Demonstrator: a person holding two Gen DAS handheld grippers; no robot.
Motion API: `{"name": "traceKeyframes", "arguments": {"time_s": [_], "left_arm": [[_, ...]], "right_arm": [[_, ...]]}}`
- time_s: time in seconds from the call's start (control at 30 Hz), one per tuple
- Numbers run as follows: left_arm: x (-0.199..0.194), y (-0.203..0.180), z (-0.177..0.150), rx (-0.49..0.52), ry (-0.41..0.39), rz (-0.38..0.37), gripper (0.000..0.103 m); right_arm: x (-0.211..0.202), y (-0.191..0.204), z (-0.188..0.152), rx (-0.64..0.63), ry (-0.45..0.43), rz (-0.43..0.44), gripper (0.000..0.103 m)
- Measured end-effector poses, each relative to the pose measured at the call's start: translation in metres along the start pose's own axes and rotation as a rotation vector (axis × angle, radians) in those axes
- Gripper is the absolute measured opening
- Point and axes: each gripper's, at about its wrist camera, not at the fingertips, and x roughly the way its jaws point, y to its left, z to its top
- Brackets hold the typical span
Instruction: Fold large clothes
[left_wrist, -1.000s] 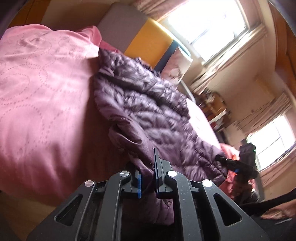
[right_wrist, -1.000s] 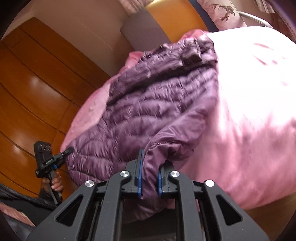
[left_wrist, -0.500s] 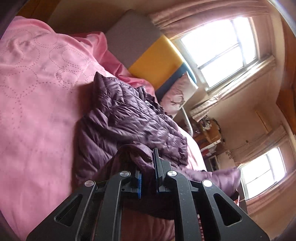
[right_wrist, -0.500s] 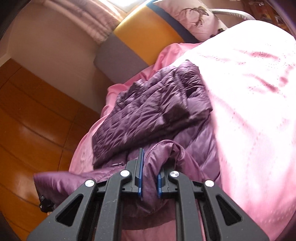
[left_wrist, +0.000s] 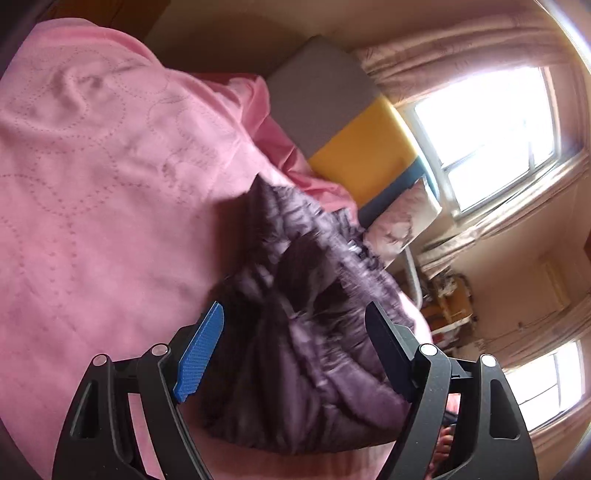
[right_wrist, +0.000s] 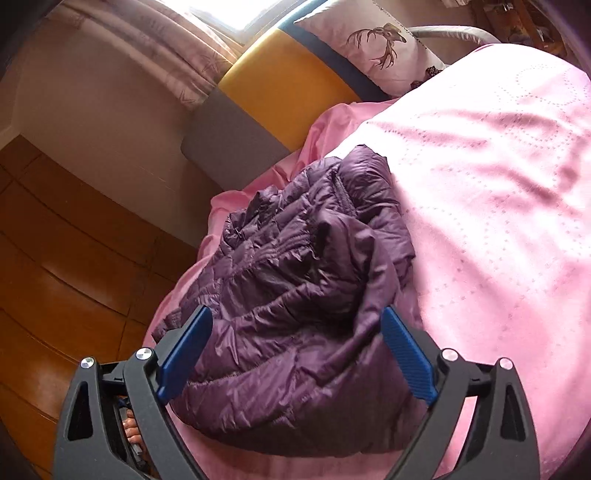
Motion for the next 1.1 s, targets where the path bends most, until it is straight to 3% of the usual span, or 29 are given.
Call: {"name": "traceKeyframes", "arguments": {"time_s": [0.13,0.2,0.3,0.37,0.47,0.7,0.97,1.07,1.1], "left_arm": [[0.025,0.008,-0.028,0.054,0.101,0.030,0.077],[0.041,0.007,-0.039,0.081,0.160,0.029,0.058],[0.051,0.001,-0.050,0.131,0.176,0.054,0.040],[0.047,-0.002,-0.053,0.151,0.174,0.048,0.030],[0.038,-0.004,-0.057,0.181,0.179,0.037,0.019],[0.009,0.003,-0.085,0.187,0.216,0.003,0.018],[-0.055,0.008,-0.156,0.203,0.290,0.007,0.018],[-0.069,0.005,-0.163,0.241,0.292,0.042,0.021],[-0.073,0.004,-0.160,0.258,0.288,0.056,0.027]], "right_arm": [[0.000,-0.014,-0.030,-0.031,0.052,-0.086,0.093],[0.009,-0.022,-0.046,-0.045,0.100,-0.125,0.088],[0.022,-0.025,-0.055,-0.067,0.118,-0.163,0.070],[0.024,-0.024,-0.055,-0.057,0.134,-0.144,0.048],[0.020,-0.017,-0.057,-0.097,0.147,-0.139,0.034],[-0.015,-0.017,-0.083,-0.115,0.181,-0.113,0.032],[-0.078,-0.017,-0.127,-0.183,0.262,-0.126,0.033],[-0.093,-0.001,-0.130,-0.273,0.245,-0.179,0.043],[-0.096,0.006,-0.128,-0.321,0.221,-0.218,0.046]]}}
